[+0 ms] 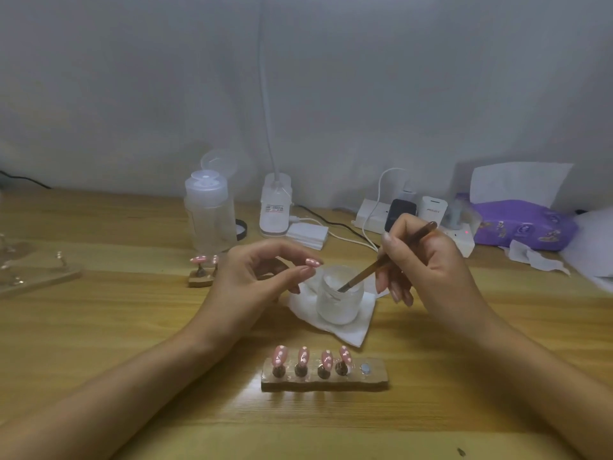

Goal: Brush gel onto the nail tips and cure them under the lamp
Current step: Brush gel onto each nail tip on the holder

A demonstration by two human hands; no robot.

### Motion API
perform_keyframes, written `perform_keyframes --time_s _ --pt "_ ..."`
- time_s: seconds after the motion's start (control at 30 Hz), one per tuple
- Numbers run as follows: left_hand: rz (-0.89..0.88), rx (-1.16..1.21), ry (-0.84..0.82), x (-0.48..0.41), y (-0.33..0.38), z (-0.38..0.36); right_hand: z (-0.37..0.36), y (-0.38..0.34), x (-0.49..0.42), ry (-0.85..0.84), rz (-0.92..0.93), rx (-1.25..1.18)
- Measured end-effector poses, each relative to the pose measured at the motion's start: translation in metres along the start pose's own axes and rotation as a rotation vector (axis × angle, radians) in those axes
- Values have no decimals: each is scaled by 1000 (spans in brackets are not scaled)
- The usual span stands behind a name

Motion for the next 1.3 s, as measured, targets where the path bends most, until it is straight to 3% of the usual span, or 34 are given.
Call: perform_keyframes --time_s 0.23,0.47,0.77,0.9,1.13,1.3 --pt "-41 -63 82 0 -2 3 15 7 -1 158 -101 -142" --pt "-71 -86 59 2 -1 1 21 14 4 277 -169 -288" --pt "-42 -139 39 3 -5 1 10 -10 2 107 -14 -94" --pt "-49 -197 40 2 -5 0 9 -15 3 144 12 -84" --pt "-73 -233 26 3 -5 -1 23 15 8 455 -259 -352" --pt "-97 -236 7 4 -3 -1 16 29 12 436 -380 -437"
Point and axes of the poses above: each hand's wrist, its own x-axis away from the middle knuckle, its own z-axis out of the back of the hand, y = z × x, the point moved 3 cm from there along -x, towards the middle knuckle, and after that the axes turned 9 degrees about y, right-handed, at the moved point
